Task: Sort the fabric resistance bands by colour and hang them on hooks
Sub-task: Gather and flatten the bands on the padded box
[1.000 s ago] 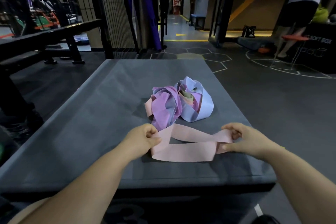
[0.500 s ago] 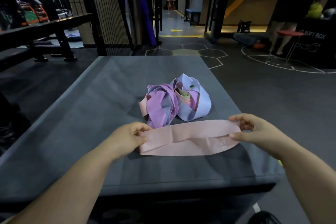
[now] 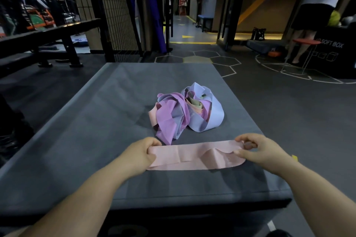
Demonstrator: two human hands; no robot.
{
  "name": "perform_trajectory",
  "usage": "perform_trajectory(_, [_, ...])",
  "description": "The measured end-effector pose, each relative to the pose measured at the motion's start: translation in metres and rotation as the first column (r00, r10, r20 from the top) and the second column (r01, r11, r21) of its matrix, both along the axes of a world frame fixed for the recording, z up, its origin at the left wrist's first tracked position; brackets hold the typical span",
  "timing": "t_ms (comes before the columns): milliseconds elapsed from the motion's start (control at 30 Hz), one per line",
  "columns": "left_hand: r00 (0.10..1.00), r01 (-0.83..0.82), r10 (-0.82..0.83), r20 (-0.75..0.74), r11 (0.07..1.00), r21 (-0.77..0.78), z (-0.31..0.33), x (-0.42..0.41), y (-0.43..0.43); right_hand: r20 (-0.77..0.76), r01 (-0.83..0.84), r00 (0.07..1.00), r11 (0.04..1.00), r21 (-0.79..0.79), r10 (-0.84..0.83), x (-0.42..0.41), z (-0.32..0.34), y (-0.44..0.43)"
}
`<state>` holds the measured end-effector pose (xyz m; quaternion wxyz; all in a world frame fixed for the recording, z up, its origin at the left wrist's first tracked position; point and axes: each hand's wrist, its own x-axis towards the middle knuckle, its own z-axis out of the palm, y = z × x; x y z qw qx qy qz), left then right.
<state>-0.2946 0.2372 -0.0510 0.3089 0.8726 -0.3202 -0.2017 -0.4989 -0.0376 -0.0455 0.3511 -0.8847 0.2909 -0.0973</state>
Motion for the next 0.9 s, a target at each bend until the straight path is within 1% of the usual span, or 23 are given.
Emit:
perform_trajectory(133, [0.976, 0.002, 0.003, 0.218, 1.0, -0.024, -0.007, -0.006, -0.008, 0.038, 0.032, 0.999, 0.993, -0.113, -0.027, 0.007, -0.001, 0.011])
perform_trajectory(200, [0.948, 0.043, -0.035, 0.315, 0.999, -0.02, -0.005, -0.011, -0.012, 0.064, 0.025, 0.998, 0.983, -0.18, -0.014, 0.01, 0.0, 0.017])
perform_trajectory(267, [0.921, 0.095, -0.088, 0.379, 0.995, 0.001, -0.004, -0.015, -0.017, 0.085, 0.02, 0.996, 0.972, -0.233, 0.0, 0.013, 0.0, 0.025])
perform_trajectory(333, [0.913, 0.123, -0.113, 0.393, 0.992, 0.001, -0.004, -0.019, -0.022, 0.072, 0.044, 0.997, 0.965, -0.257, -0.026, 0.017, 0.001, 0.033])
perform_trajectory(433, [0.933, 0.124, -0.115, 0.34, 0.992, -0.007, -0.008, -0.024, -0.028, -0.086, 0.03, 0.995, 0.968, -0.247, -0.053, 0.024, -0.001, 0.044])
perform_trajectory(467, [0.934, 0.121, -0.118, 0.339, 0.993, 0.012, -0.01, -0.026, -0.03, -0.139, 0.011, 0.989, 0.966, -0.257, -0.048, 0.026, -0.003, 0.047])
perform_trajectory(533, [0.933, 0.107, -0.122, 0.338, 0.992, 0.063, -0.012, -0.027, -0.033, -0.197, -0.01, 0.979, 0.962, -0.274, -0.046, 0.03, -0.006, 0.052])
perform_trajectory(600, [0.941, 0.092, -0.109, 0.319, 0.993, 0.068, -0.015, -0.027, -0.035, -0.208, -0.014, 0.977, 0.958, -0.285, -0.047, 0.032, -0.008, 0.056])
perform_trajectory(733, [0.948, 0.081, -0.083, 0.307, 0.997, 0.02, -0.016, -0.024, -0.037, -0.204, -0.01, 0.978, 0.959, -0.285, -0.05, 0.034, -0.011, 0.057])
perform_trajectory(900, [0.92, 0.055, -0.05, 0.389, 0.999, -0.001, -0.015, -0.025, -0.037, -0.123, 0.011, 0.992, 0.991, -0.134, -0.027, 0.034, -0.012, 0.052])
